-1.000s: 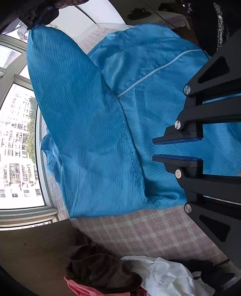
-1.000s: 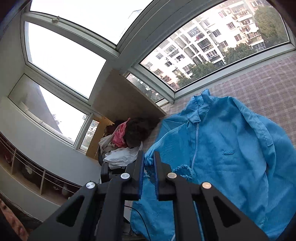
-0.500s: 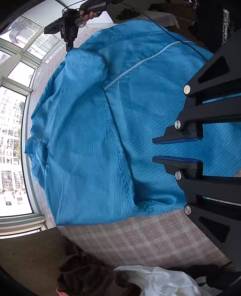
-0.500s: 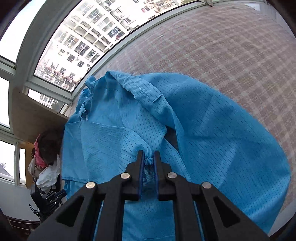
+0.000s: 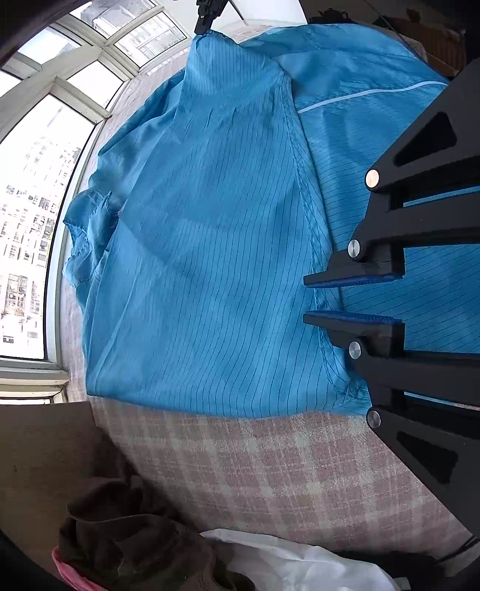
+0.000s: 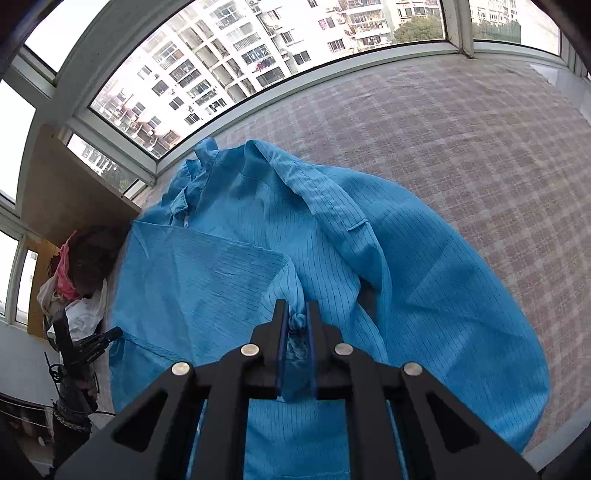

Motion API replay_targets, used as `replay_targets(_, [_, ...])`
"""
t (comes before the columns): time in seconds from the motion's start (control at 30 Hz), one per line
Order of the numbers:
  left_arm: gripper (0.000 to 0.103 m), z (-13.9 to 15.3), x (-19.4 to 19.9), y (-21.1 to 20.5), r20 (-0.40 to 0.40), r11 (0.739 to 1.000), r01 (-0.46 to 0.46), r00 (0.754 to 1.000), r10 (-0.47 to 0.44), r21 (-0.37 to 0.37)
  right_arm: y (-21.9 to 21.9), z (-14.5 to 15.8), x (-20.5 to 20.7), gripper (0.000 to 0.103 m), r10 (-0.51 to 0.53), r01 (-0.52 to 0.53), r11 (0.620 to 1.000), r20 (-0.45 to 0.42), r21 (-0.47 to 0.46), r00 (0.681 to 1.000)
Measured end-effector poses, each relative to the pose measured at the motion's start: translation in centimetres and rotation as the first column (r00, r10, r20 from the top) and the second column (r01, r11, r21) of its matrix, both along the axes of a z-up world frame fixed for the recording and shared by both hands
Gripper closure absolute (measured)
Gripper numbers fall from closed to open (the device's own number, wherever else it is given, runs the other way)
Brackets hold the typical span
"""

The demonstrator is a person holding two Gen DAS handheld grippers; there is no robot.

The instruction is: Fold clothes

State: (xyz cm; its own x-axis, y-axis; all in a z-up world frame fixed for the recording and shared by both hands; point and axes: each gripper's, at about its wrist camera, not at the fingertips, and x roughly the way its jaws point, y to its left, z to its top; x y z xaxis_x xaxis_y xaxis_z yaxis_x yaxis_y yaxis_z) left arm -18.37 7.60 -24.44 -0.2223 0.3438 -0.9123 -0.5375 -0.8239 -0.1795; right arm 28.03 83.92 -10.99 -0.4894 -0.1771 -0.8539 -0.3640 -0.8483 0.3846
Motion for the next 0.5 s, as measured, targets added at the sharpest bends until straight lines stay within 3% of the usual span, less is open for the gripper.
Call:
replay_targets(0.1, [0.102,0.1,-0.2,-1.1,-0.023,0.999,-0.033,0.999,0.032,-0.019,0.4,0.1,-0.1,0.093,-0.013,0.013,1.0,-0.001,-0.026,1.0])
replay_targets(0.23, [0.102,0.3,0.0,-1.9,-0.033,0.999,-0.032,0.999,0.031,-0.025,1.0,-0.1,0.5,0.093,-0.044,0.041,0.987,-0.013,-0.157,0.999])
replay_targets(0.33, [0.102,0.6,0.3,-2.2,-0.037,1.0,-0.021,0.999,0.02,-0.021,0.0,0.7,1.0,0.093,-0.032,0.025,0.978,-0.032,-0.205,0.999])
replay_targets(0.43, [0.102,0.8,0.4,-2.4,-0.04,1.0,-0.013,0.999,0.012,-0.015,-0.9,2.4,1.7,0.093,-0.046,0.01,0.94,-0.098,-0.342,0.994])
replay_targets(0.5, [0.102,1.0,0.4,-2.2,-0.042,1.0,0.002,0.999,-0.002,-0.016,-0.9,2.9,2.2,0.093,-0.064,0.024,0.932,-0.1,-0.362,0.993])
